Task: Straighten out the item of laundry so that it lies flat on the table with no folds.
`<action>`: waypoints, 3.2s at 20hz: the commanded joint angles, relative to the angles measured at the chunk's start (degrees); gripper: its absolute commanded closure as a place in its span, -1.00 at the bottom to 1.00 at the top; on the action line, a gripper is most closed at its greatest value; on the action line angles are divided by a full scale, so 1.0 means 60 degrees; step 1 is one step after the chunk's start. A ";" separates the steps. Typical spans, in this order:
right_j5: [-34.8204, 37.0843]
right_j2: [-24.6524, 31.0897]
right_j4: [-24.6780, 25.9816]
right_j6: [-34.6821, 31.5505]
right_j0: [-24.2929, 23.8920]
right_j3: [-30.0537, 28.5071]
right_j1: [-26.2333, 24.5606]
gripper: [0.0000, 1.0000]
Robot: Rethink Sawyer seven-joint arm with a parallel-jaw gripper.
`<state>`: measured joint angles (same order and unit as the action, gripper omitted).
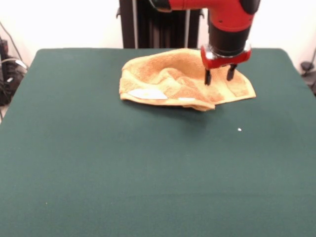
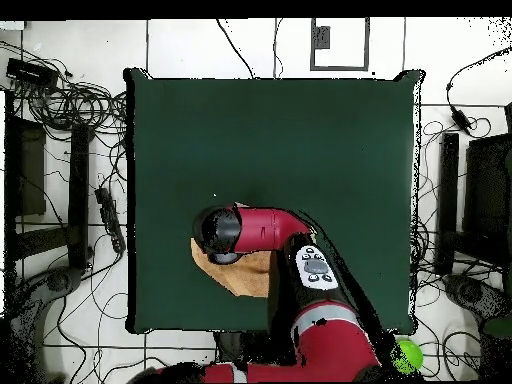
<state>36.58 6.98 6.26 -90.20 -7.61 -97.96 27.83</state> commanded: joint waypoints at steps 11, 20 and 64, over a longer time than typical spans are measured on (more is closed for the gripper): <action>-0.1419 -0.0239 -0.0086 -0.2220 0.0608 0.0485 -0.1161 -1.00; -0.1810 -0.0640 -0.0909 -0.3222 0.1249 -0.0635 -0.0931 -1.00; -0.3960 -0.1026 -0.1801 -0.3544 0.1861 -0.0888 -0.2201 -1.00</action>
<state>24.36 -0.33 -1.30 -95.34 2.14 -103.09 24.00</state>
